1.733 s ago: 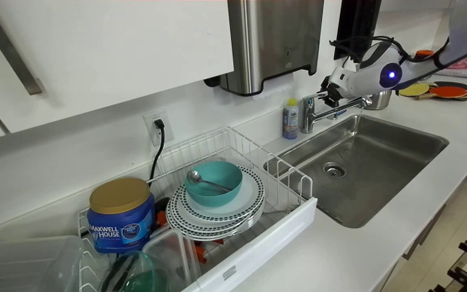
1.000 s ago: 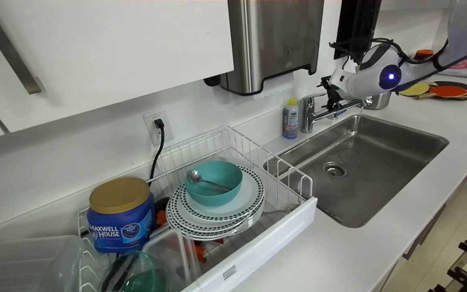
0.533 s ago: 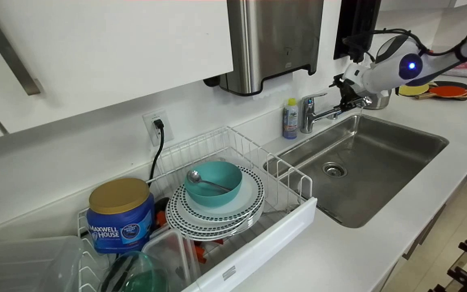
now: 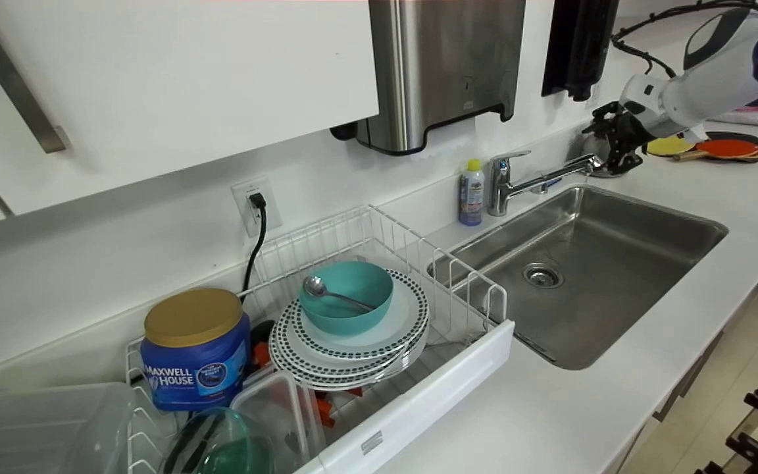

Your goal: Open the tap

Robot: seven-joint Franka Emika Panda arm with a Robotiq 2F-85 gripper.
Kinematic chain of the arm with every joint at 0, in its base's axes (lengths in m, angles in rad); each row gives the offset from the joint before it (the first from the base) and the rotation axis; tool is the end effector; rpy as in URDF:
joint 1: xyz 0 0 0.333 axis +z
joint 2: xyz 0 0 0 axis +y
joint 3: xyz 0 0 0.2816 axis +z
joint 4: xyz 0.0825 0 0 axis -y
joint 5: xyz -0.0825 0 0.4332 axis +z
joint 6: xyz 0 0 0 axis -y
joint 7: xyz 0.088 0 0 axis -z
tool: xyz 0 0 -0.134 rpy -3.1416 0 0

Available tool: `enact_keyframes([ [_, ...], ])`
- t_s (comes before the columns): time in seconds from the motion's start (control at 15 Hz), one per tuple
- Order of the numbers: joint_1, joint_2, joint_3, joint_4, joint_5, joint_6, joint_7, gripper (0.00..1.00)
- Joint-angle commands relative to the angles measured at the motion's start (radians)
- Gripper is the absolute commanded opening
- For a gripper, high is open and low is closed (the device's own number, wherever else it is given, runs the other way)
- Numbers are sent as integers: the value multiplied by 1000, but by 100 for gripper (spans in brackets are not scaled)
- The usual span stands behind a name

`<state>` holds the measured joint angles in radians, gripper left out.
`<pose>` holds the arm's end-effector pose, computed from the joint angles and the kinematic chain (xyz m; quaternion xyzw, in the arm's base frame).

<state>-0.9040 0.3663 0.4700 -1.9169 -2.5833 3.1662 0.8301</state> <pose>0.5783 -0.2142 0.2327 0.7396 0.5180 0.2600 0.3420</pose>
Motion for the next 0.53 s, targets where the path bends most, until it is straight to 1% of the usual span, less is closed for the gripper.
enact_keyframes([
  [0.0, -138, -184, 130, -163, -26, 44, 67, 100],
  [0.2, -229, -248, 226, -201, -16, 75, 84, 100],
  [0.47, -315, -282, 321, -211, -16, 89, 112, 100],
])
